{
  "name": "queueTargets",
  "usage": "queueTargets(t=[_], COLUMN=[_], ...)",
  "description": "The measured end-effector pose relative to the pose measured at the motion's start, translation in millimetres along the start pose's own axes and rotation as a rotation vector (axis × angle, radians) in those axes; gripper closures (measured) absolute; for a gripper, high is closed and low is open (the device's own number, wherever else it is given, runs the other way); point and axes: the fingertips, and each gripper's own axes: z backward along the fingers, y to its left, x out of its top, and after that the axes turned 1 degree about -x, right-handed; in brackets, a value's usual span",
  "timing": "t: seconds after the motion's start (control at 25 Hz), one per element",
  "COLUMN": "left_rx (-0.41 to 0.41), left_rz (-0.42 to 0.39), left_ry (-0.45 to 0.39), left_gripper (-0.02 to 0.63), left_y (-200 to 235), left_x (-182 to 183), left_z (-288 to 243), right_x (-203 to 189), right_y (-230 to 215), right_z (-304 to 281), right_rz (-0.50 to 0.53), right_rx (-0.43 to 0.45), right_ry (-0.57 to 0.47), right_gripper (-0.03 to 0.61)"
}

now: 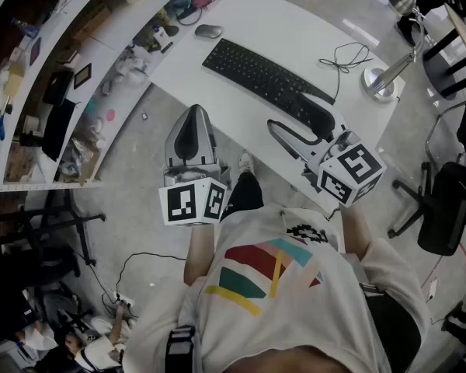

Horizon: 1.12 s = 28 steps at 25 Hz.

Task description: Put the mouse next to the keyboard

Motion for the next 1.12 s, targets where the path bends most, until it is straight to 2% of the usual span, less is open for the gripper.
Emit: queueTargets(t=[0.32,0.6,0.8,0.92,1.12], left_rx=[-0.048,-0.056,-0.048,-0.053,-0.032], left_rz=[0.000,0.036,0.073,0.057,0.061], left_ry=[0.016,0.081,0.131,0.156,0.178], left_gripper=[0.569,0.569,0.569,0.569,0.569], left_y=[84.8,140.7,163.4,169.2,181.8], left_x=[13.4,-21.1,-46.7,-62.9,-91.5], left_z=[-110.9,-174.0,-183.2,-190.5,-198.7], right_x=[58.9,67.7,51.1,31.3,7.3], right_y=[-55.7,-98.1,-102.8,-110.2,-124.6], right_z=[-127.1,-211.0,-236.1,-252.3,-291.4], right_rz=[0.080,0.136,0.121,0.116,0.159], right_rx=[-0.044,-0.070,-0.084,-0.073,-0.013], right_ry=[0.008,0.057,0.105,0.164,0.247], right_gripper=[0.262,0.262,0.262,0.262,0.262])
